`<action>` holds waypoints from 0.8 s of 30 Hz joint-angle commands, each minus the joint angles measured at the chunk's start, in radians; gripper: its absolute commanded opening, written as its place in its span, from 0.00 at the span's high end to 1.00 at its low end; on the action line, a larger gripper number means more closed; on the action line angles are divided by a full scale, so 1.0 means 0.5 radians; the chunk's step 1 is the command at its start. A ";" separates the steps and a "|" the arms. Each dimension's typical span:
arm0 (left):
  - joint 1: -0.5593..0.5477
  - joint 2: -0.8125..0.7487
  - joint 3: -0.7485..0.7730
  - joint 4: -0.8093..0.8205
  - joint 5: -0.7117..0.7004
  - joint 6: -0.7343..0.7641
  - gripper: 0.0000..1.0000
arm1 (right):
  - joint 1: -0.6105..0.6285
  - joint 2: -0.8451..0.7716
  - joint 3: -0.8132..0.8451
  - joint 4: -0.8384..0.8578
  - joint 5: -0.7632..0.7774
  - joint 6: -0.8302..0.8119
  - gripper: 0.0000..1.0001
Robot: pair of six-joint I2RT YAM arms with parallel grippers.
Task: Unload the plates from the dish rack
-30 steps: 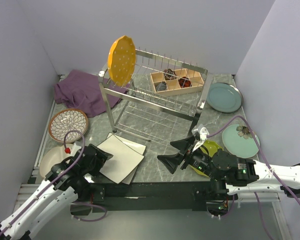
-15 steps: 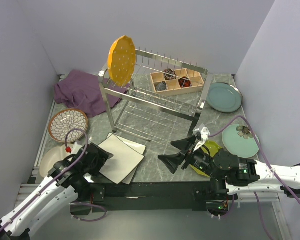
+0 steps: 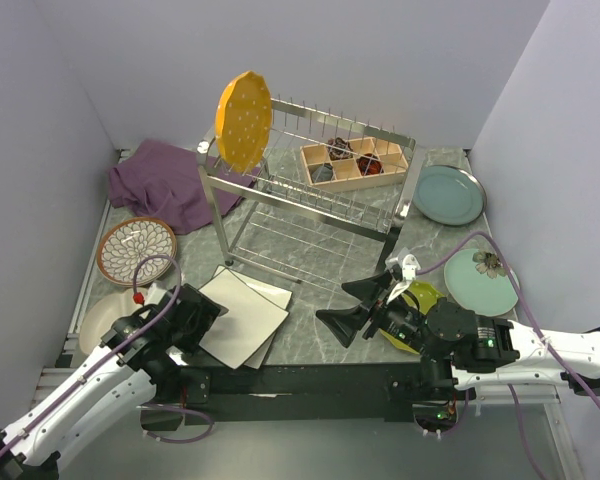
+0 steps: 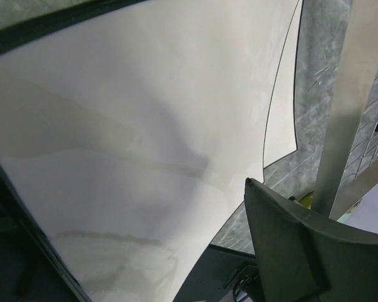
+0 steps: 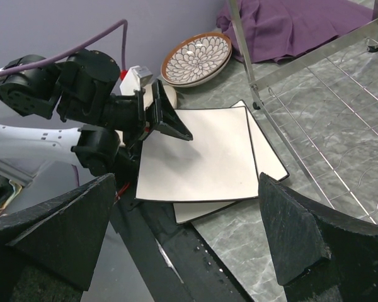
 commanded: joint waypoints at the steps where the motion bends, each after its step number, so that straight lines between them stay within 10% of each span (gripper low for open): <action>1: 0.007 -0.013 0.102 0.057 -0.055 -0.045 0.08 | 0.008 0.011 0.016 0.026 0.034 -0.024 0.00; 16: 0.007 0.036 0.126 0.057 -0.079 -0.023 0.05 | 0.008 0.628 0.031 -0.173 0.383 1.423 0.06; 24: 0.004 -0.050 0.166 -0.029 -0.150 -0.033 0.04 | 0.012 0.999 -0.149 0.097 0.279 2.217 0.37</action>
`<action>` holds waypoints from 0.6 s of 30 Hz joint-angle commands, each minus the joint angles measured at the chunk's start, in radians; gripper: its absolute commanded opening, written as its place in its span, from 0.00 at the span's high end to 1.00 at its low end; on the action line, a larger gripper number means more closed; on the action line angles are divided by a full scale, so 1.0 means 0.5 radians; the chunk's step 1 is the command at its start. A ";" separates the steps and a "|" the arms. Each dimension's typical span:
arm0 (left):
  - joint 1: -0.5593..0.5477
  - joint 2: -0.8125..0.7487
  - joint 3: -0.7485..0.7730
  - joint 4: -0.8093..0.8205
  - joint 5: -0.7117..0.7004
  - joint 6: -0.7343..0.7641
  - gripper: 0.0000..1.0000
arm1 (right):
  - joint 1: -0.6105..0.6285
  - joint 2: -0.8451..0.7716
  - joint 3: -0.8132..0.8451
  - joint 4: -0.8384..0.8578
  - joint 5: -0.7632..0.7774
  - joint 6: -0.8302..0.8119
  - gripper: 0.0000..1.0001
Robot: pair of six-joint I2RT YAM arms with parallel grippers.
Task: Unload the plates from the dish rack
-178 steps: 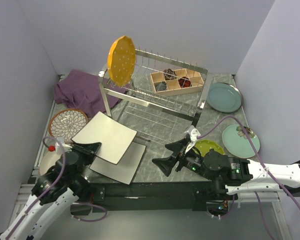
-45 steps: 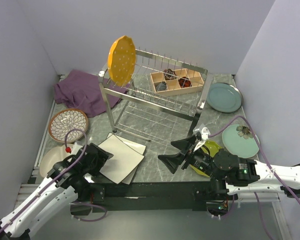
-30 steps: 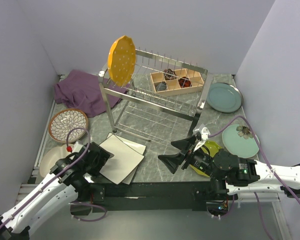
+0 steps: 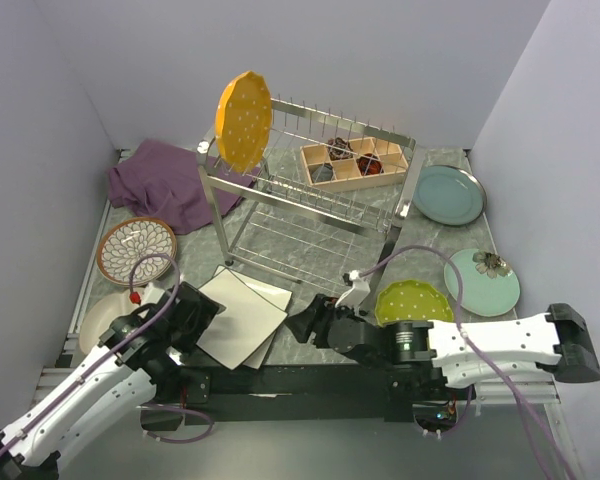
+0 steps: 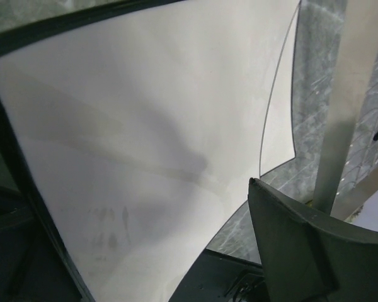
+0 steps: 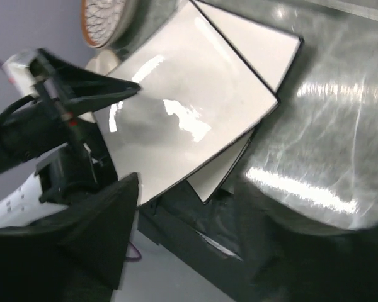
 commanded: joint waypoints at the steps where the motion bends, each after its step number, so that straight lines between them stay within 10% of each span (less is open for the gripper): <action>1: 0.004 -0.098 0.118 0.051 -0.084 -0.020 0.04 | 0.012 0.197 -0.022 0.099 0.039 0.669 0.43; 18: 0.007 -0.197 0.023 0.079 -0.035 0.014 0.04 | 0.021 0.848 -0.016 0.516 -0.176 1.289 0.44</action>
